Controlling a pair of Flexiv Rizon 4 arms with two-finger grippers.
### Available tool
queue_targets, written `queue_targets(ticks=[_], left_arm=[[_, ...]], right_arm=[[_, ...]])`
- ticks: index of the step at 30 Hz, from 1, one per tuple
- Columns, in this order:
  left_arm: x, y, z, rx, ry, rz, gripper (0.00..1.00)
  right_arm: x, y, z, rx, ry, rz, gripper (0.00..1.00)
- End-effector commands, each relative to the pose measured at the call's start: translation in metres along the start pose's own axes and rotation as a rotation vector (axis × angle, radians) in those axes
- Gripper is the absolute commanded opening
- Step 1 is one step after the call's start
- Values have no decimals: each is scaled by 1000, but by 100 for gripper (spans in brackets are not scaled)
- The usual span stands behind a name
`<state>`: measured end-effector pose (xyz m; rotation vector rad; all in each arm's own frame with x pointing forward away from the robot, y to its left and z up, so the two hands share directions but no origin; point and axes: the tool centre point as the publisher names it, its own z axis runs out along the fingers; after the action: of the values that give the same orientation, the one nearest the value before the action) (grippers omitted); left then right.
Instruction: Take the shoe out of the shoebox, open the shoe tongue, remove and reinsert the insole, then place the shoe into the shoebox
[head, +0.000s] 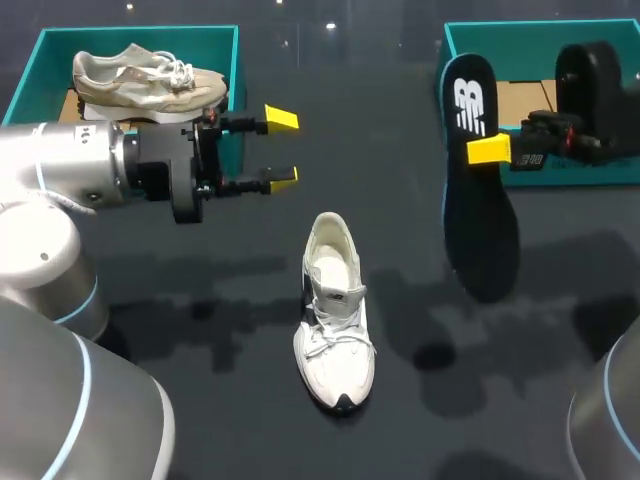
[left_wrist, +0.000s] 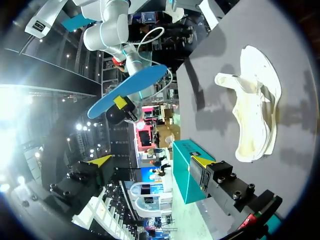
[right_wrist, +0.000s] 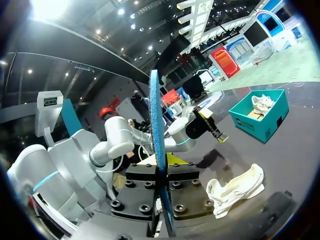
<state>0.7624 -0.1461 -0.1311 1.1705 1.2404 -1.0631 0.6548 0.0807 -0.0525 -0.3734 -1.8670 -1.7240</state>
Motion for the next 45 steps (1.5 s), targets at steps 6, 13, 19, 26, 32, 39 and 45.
queue_targets(ticks=[6,13,19,26,32,39,45], left_arm=[[1,0,1,0,-4,2,100],[1,0,1,0,-4,2,100],[1,0,1,0,-4,2,100],[1,0,1,0,-4,2,100],[1,0,1,0,-4,2,100],[1,0,1,0,-4,2,100],[1,0,1,0,-4,2,100]], right_arm=[[-35,19,1,-1,16,81,0],[-78,21,-4,-2,-1,247,0],[-78,21,-4,-2,-1,247,0],[-78,21,-4,-2,-1,247,0],[-108,37,2,53,-34,413,0],[-114,36,1,63,-29,427,0],[-114,36,1,63,-29,427,0]])
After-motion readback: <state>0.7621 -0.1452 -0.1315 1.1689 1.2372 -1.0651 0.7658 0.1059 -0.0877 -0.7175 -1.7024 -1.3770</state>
